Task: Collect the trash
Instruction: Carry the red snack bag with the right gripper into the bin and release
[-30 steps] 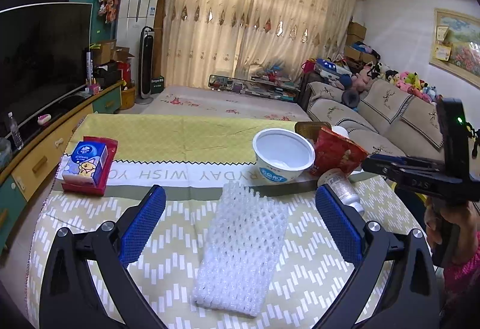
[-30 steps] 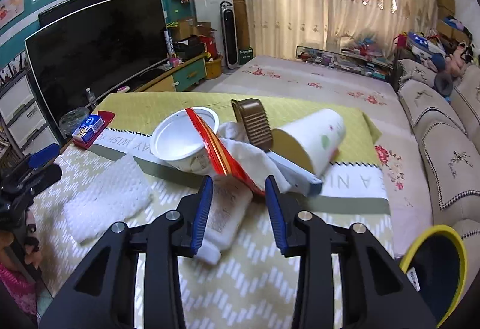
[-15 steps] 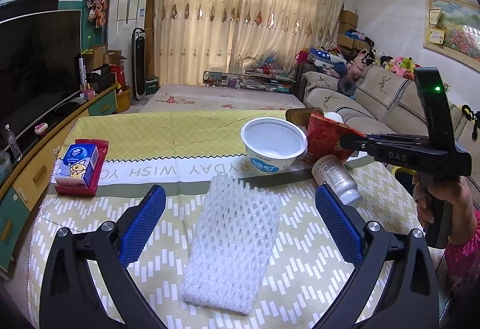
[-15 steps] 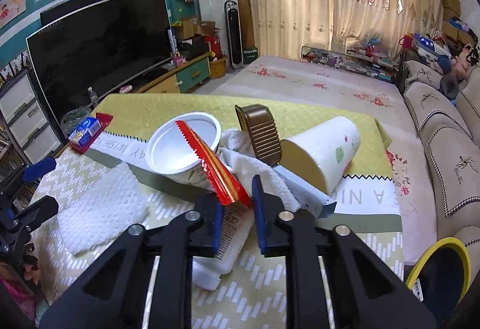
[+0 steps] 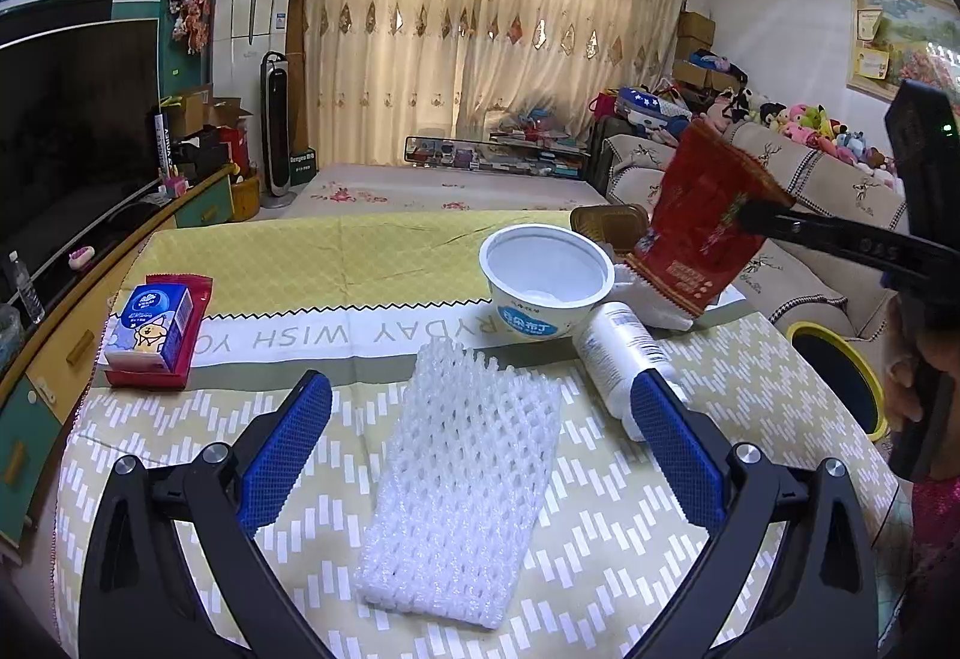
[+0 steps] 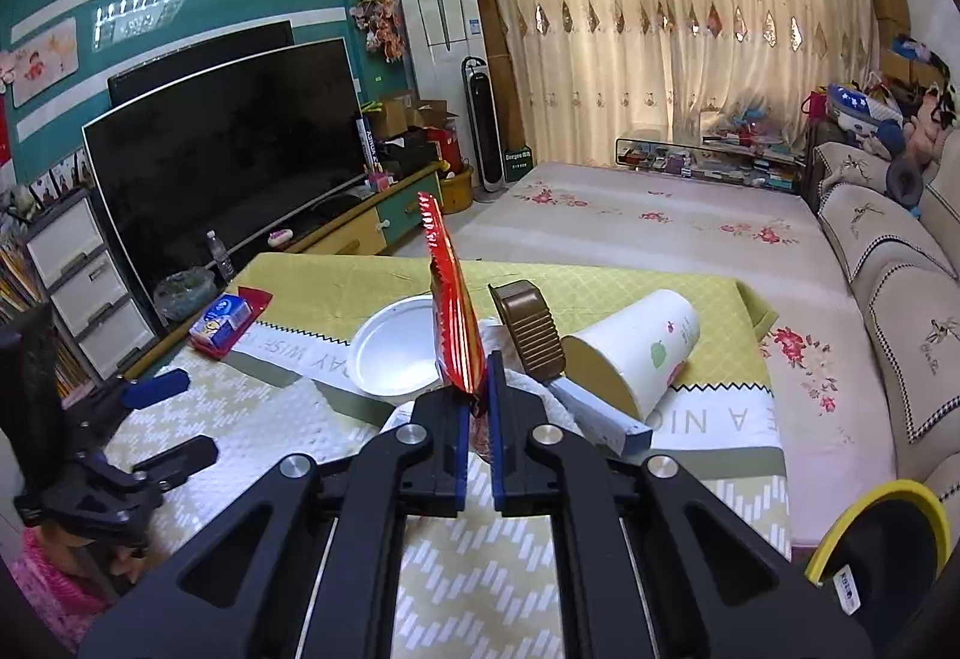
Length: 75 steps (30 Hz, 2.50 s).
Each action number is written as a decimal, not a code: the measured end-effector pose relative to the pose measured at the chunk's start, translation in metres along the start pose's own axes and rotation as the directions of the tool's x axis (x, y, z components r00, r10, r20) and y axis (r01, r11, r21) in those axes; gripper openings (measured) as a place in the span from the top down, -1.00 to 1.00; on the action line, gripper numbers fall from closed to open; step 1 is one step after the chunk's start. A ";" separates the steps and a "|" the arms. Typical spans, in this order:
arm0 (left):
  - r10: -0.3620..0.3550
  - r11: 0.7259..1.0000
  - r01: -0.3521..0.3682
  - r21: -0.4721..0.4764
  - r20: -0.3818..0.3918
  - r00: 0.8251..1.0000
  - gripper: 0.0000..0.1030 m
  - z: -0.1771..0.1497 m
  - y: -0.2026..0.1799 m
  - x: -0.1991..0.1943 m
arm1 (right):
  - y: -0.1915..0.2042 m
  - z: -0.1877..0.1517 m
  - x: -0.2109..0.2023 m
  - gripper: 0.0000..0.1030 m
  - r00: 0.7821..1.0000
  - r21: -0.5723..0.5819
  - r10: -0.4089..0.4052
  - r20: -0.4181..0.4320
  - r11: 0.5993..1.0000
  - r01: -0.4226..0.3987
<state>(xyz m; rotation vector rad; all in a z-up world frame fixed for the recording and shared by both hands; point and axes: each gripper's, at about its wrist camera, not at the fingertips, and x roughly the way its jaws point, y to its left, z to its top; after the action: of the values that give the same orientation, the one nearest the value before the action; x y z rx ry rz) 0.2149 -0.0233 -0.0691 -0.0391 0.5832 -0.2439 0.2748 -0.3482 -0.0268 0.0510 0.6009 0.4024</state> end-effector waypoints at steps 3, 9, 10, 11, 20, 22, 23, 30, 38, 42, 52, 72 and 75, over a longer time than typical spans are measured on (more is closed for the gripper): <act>-0.001 1.000 0.001 0.002 -0.003 1.000 -0.91 0.000 -0.001 0.002 | -0.002 -0.002 -0.014 0.90 1.000 0.018 0.005 0.016 1.000 -0.005; -0.004 1.000 0.004 0.009 -0.006 1.000 -0.91 -0.001 -0.002 0.002 | -0.013 -0.015 -0.050 0.90 0.998 0.059 -0.035 0.054 0.998 0.032; -0.004 1.000 0.004 0.011 -0.006 1.000 -0.91 -0.001 -0.003 0.002 | -0.019 -0.018 -0.057 0.90 0.997 0.072 -0.054 0.061 0.996 0.049; -0.004 1.000 0.004 0.013 -0.006 1.000 -0.91 -0.001 -0.003 0.003 | -0.024 -0.022 -0.064 0.90 0.995 0.085 -0.077 0.070 0.994 0.071; -0.003 0.999 0.004 0.032 -0.008 1.000 -0.91 -0.002 -0.009 0.004 | -0.113 -0.075 -0.109 0.90 0.926 0.259 -0.376 0.020 0.897 0.359; -0.004 0.999 0.004 0.034 -0.008 1.000 -0.91 -0.002 -0.009 0.004 | -0.133 -0.088 -0.113 0.90 0.906 0.295 -0.423 -0.007 0.865 0.407; -0.004 0.999 0.004 0.034 -0.009 1.000 -0.91 -0.003 -0.009 0.004 | -0.142 -0.094 -0.115 0.90 0.895 0.309 -0.446 -0.022 0.848 0.430; 0.001 0.999 0.000 0.036 -0.014 1.000 -0.91 -0.002 -0.009 0.006 | -0.194 -0.135 -0.114 0.89 0.830 0.361 -0.542 -0.134 0.753 0.550; 0.000 0.999 0.000 0.037 -0.022 1.000 -0.91 -0.004 -0.010 0.007 | -0.211 -0.152 -0.097 0.88 0.796 0.342 -0.570 -0.203 0.721 0.603; 0.000 0.999 0.001 0.036 -0.023 1.000 -0.91 -0.004 -0.010 0.008 | -0.215 -0.158 -0.094 0.89 0.792 0.344 -0.570 -0.220 0.714 0.610; -0.003 0.999 0.004 0.040 -0.022 1.000 -0.91 -0.004 -0.011 0.007 | -0.212 -0.153 -0.094 0.71 0.791 0.354 -0.568 -0.228 0.709 0.610; -0.083 0.993 0.093 0.077 -0.124 0.989 -0.91 0.007 -0.057 0.020 | -0.156 -0.128 -0.108 0.54 0.820 0.366 -0.568 -0.068 0.751 0.550; -0.107 0.989 0.121 0.079 -0.168 0.980 -0.91 0.015 -0.074 0.034 | -0.153 -0.128 -0.107 0.53 0.821 0.358 -0.568 -0.062 0.755 0.550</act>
<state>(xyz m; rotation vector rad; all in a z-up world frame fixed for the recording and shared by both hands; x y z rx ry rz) 0.2340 -0.1039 -0.0670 0.0343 0.7342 -0.3870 0.1771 -0.5390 -0.0991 0.2283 0.6031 -0.3046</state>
